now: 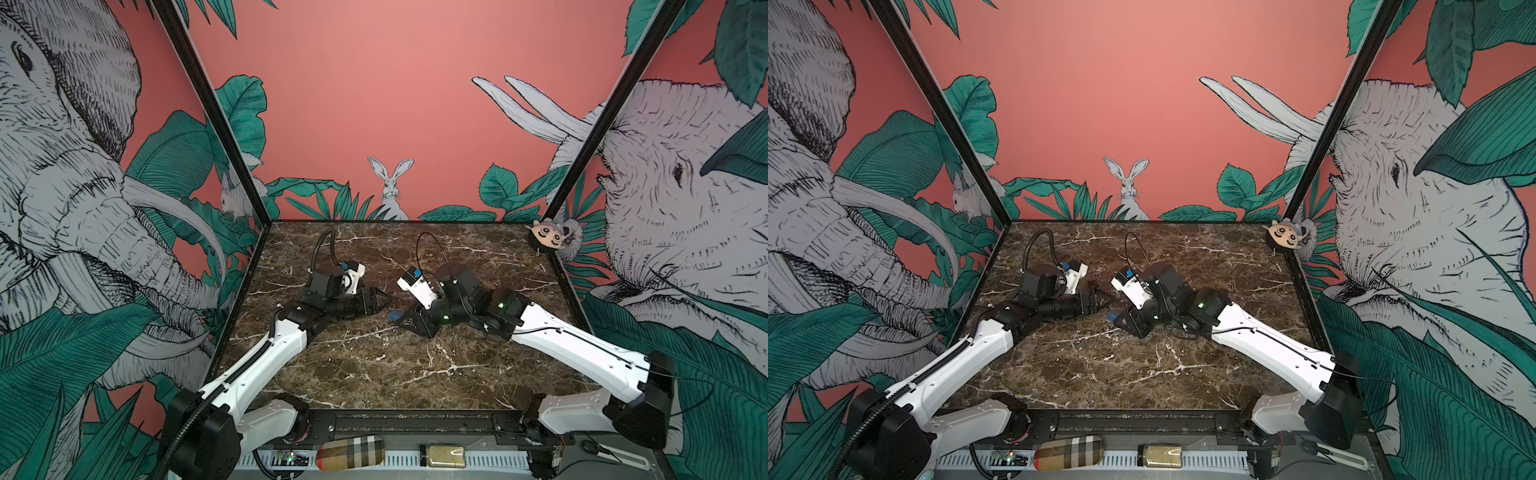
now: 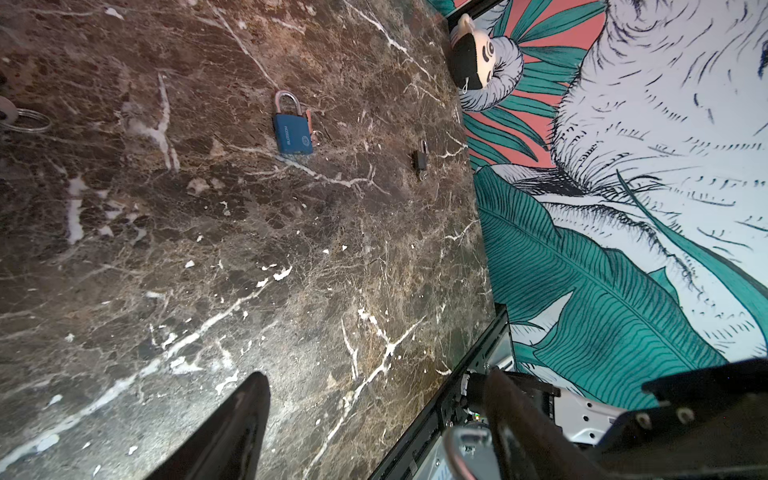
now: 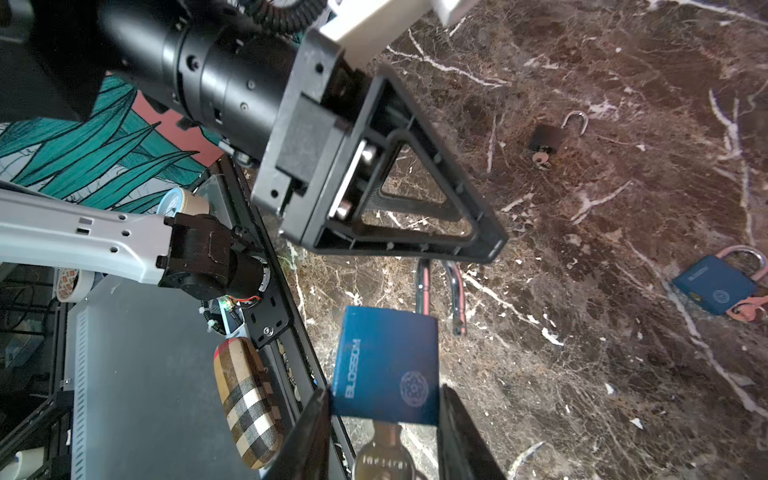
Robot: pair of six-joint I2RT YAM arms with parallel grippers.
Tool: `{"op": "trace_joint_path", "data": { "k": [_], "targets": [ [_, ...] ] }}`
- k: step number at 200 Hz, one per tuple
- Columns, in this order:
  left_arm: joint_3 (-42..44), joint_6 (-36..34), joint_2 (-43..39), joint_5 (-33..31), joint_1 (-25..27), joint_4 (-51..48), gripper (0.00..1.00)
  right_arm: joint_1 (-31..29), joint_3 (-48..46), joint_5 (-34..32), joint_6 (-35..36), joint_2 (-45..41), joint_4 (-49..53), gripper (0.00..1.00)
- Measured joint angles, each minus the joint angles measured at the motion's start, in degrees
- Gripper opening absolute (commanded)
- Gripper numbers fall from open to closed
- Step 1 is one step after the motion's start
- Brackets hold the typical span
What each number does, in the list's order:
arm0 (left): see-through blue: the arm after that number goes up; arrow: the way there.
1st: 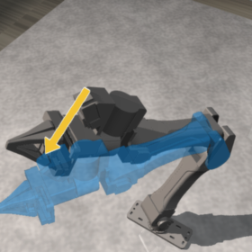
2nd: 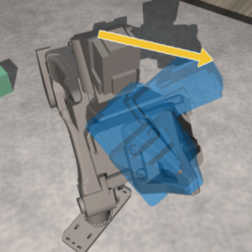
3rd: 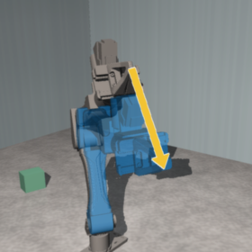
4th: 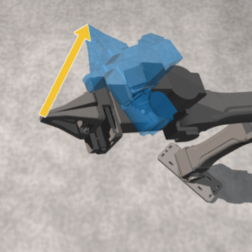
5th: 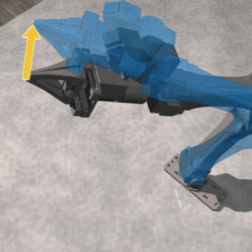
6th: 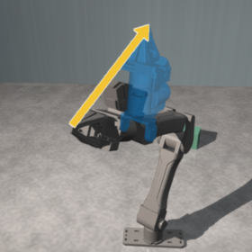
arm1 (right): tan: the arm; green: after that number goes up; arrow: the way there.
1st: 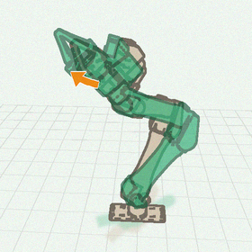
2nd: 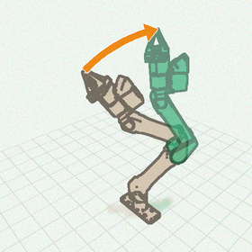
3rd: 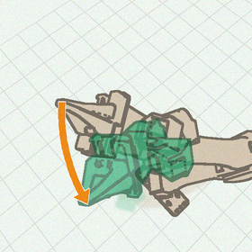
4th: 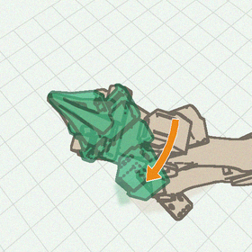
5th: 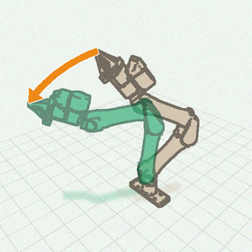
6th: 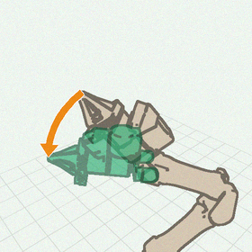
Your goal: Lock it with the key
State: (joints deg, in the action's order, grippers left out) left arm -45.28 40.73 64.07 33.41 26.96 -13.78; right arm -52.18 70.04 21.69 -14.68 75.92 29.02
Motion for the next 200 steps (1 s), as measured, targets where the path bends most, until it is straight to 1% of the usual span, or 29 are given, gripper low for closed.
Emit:
{"op": "trace_joint_path", "data": {
  "k": [42,71,120,161,181,200],
  "targets": [
    [0.2,1.1,0.0,1.7,0.0,0.2,0.79,1.3,0.0,0.1,0.2,0.0,0.0,0.15],
    [0.2,2.0,0.0,1.7,-0.1,0.3,0.81,1.4,0.0,0.4,0.1,0.0,0.0,0.14],
    [0.1,3.9,0.0,-0.5,-2.7,0.4,0.85,1.4,-2.8,0.8,-0.1,-0.6,-0.8,0.13],
    [-3.3,5.3,1.0,-0.8,-4.3,0.2,0.80,1.4,-3.4,1.1,-0.3,-1.8,-0.9,0.12],
    [-4.2,6.9,2.7,2.0,-4.3,1.1,0.78,1.4,-3.4,1.4,-0.4,-3.5,-1.0,0.13],
    [-0.9,9.3,3.0,5.5,-4.2,7.6,0.80,1.4,-3.5,1.9,-1.2,-5.1,-1.5,0.13]
  ]
}}
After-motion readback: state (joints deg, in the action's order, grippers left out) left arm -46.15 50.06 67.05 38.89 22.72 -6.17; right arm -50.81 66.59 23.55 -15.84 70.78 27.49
